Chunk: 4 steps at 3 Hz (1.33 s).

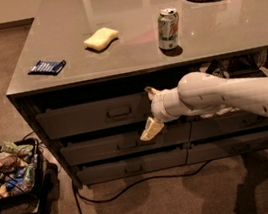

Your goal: Open top drawer

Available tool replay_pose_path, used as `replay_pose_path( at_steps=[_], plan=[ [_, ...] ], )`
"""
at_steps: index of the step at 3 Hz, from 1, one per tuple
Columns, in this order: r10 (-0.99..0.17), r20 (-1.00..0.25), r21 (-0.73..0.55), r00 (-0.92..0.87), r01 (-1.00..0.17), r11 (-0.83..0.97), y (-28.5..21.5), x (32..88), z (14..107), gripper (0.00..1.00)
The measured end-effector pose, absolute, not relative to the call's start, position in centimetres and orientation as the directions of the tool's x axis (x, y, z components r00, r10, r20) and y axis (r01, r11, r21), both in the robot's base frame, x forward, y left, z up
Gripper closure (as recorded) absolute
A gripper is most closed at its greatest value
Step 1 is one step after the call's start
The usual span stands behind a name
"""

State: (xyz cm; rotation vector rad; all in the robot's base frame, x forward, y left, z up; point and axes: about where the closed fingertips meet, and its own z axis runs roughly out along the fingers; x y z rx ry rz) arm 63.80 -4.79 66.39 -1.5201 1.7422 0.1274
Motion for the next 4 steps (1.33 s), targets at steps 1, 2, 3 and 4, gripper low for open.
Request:
replay_pose_path(
  at_steps=[1,2,3,4],
  plan=[
    [-0.785,-0.615,-0.438,0.072,-0.859,0.265,-4.5,64.1,67.0,0.00],
    [-0.798,-0.594,-0.456,0.098,-0.859,0.234,-3.7,64.9,67.9,0.00],
    [-0.816,-0.570,-0.428,0.093,-0.882,0.199,-2.8,65.6,68.8,0.00],
    [-0.818,-0.569,-0.421,0.083,-0.884,0.203,-2.8,65.7,68.4,0.00]
  ],
)
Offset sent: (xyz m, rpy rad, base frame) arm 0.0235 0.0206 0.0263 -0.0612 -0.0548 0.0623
